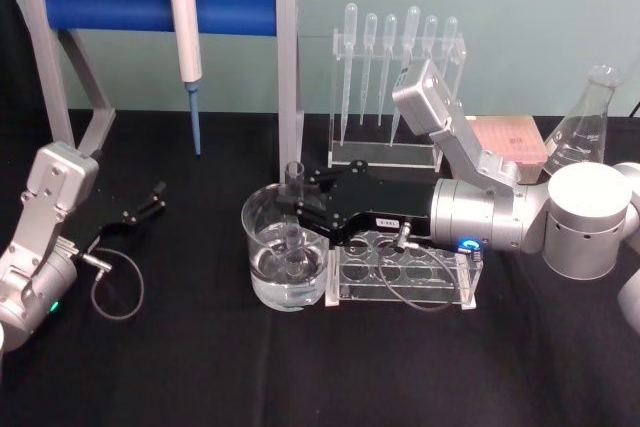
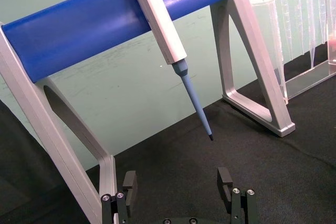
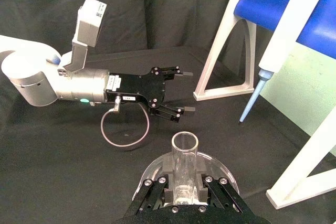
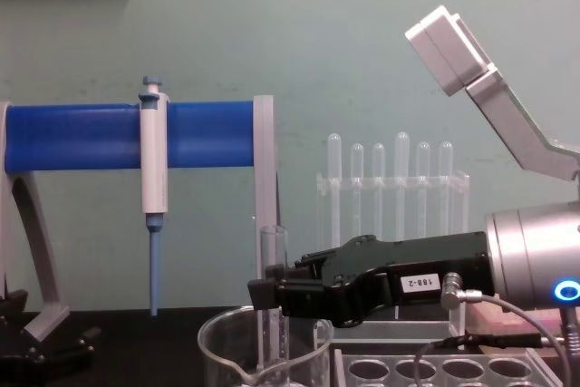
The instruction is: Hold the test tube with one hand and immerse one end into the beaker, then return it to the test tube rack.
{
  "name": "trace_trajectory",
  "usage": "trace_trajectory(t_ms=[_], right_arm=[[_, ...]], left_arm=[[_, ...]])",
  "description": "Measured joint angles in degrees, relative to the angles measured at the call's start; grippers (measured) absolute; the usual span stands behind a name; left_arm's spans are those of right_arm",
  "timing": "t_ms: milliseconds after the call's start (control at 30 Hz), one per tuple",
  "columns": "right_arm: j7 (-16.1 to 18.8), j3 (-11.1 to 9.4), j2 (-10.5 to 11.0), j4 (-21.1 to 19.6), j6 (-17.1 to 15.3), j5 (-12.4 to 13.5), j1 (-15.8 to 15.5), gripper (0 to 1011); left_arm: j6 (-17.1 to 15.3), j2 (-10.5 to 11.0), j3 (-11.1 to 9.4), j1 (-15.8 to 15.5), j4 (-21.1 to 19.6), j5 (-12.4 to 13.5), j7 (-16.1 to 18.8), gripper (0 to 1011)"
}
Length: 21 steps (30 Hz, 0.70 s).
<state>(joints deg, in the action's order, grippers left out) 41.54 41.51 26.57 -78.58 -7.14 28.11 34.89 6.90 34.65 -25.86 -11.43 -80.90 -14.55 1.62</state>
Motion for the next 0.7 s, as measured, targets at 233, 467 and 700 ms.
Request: trace_trajectory(t_ms=[233,467,700], right_arm=[[0.0,0.0,0.0,0.0,0.0,0.0,0.0,241],[0.0,0.0,0.0,0.0,0.0,0.0,0.0,241],[0.0,0.0,0.0,0.0,0.0,0.0,0.0,241]], left_arm=[[0.0,0.0,0.0,0.0,0.0,0.0,0.0,1000],[0.0,0.0,0.0,0.0,0.0,0.0,0.0,1000],[0.0,0.0,0.0,0.0,0.0,0.0,0.0,1000]])
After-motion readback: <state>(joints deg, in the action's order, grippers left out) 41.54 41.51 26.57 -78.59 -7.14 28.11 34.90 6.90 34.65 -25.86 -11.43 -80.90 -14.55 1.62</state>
